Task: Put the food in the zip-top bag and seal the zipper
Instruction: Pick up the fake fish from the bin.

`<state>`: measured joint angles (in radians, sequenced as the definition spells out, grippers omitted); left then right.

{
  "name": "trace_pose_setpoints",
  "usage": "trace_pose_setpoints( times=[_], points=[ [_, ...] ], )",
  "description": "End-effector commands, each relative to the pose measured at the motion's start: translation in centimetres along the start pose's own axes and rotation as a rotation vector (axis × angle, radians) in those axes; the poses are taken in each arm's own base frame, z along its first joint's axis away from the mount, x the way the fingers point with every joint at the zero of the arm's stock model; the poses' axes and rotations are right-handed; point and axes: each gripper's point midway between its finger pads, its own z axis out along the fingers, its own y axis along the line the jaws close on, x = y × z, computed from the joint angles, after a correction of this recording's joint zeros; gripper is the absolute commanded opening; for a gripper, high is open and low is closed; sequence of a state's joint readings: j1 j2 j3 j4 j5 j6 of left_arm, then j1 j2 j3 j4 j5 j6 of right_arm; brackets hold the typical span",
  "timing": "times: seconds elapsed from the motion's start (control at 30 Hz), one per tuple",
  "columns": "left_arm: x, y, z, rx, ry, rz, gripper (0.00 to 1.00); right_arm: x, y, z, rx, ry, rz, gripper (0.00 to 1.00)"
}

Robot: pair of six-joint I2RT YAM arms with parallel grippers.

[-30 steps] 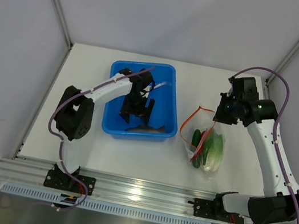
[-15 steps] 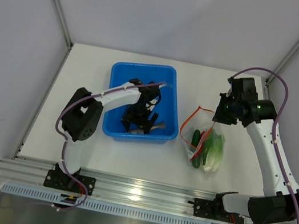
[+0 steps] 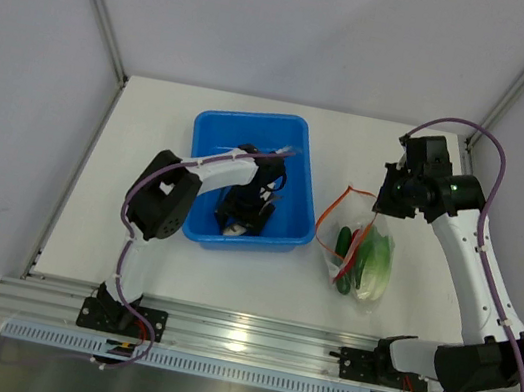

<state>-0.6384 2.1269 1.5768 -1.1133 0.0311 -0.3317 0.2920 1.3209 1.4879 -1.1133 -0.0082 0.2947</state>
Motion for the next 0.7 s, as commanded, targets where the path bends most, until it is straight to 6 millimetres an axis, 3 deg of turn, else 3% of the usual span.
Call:
trace_pose_setpoints(
  times=[0.0,0.07,0.17,0.2,0.3,0.5,0.67],
  points=[
    [-3.3,1.0,0.6,-0.081,-0.141,-0.009,0.81,-1.3,0.5,-1.5,-0.022,-0.069,-0.005,0.0],
    [-3.9,1.0,0.3,-0.079,-0.153,-0.005,0.77,-1.3,0.5,-1.5,-0.022,-0.07,-0.005,0.0],
    [-4.7,0.9,-0.5,-0.074,-0.173,-0.001,0.58,-1.2,0.5,-1.4,-0.022,-0.067,-0.005,0.0],
    [-5.1,0.8,-1.1,-0.071,-0.19,-0.005,0.45,-1.2,0.6,-1.5,-0.023,-0.067,-0.008,0.0],
    [-5.5,0.7,-2.5,-0.052,-0.226,-0.014,0.31,-1.1,0.7,-1.7,-0.026,-0.069,-0.002,0.0],
    [-6.0,0.1,-6.1,0.003,-0.276,-0.04,0.18,-1.3,0.9,-1.7,-0.031,-0.076,-0.004,0.0],
    [-6.4,-0.9,-11.3,0.084,-0.338,-0.084,0.11,-1.7,1.5,-1.3,-0.039,-0.065,-0.003,0.0]
  ],
)
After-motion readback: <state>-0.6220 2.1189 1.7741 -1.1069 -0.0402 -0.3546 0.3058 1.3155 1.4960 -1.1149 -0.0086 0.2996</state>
